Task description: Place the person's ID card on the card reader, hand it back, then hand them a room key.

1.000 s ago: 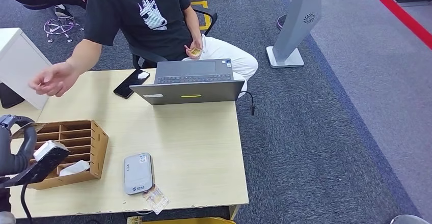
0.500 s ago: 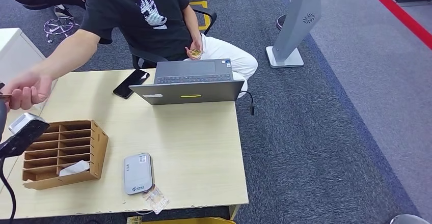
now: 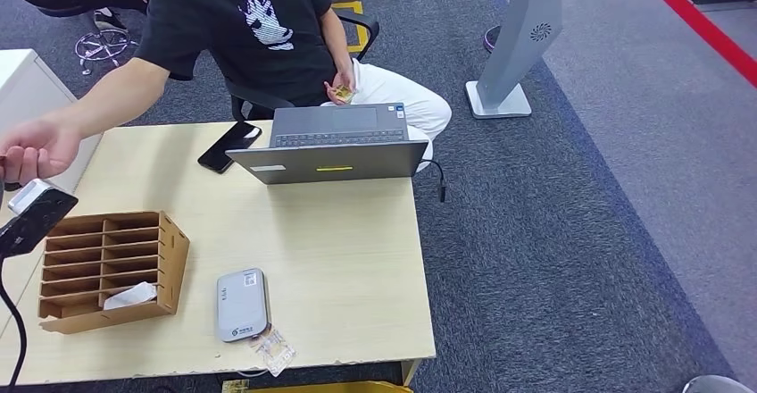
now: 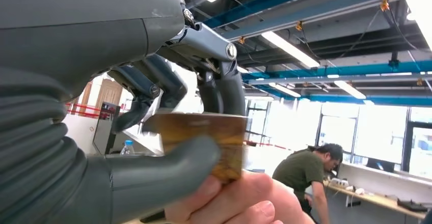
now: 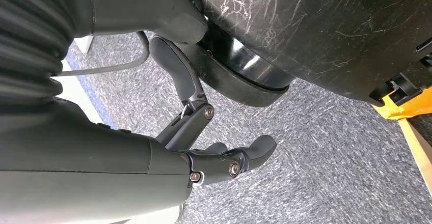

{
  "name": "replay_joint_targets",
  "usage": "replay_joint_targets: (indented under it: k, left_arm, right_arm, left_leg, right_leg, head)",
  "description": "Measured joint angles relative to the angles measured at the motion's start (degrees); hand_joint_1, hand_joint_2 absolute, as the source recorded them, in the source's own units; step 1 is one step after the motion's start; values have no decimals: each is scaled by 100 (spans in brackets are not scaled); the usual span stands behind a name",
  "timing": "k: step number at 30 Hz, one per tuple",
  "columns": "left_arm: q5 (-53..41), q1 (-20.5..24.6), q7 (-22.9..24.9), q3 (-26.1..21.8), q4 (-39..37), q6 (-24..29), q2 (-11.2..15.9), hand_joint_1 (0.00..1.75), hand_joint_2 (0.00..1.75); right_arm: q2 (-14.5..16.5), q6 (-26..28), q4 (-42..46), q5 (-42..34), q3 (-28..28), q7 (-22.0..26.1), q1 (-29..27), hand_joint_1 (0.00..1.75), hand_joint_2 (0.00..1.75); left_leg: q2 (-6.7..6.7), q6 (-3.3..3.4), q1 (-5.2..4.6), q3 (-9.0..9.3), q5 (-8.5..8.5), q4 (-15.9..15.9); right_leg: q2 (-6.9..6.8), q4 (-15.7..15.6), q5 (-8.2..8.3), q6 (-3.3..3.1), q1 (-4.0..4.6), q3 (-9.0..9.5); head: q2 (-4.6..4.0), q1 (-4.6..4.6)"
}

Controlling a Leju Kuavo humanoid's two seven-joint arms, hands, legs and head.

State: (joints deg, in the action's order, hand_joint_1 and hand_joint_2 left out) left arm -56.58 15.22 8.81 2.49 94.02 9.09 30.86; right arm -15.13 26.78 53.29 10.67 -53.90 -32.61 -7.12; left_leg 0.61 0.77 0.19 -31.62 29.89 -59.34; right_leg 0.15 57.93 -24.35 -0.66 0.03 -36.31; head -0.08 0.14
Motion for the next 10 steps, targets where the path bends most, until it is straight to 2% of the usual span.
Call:
replay_joint_targets:
  k: [10]
  left_arm:
    - [216,-19,-2,1,-8,75,-178,0,175]
  right_arm:
    - [14,-25,5,92,65,-48,-23,0,175]
  left_leg:
    - [-1,0,0,-2,0,0]
  right_leg:
    - [-1,-1,-1,0,0,0]
  head:
    - [-1,-1]
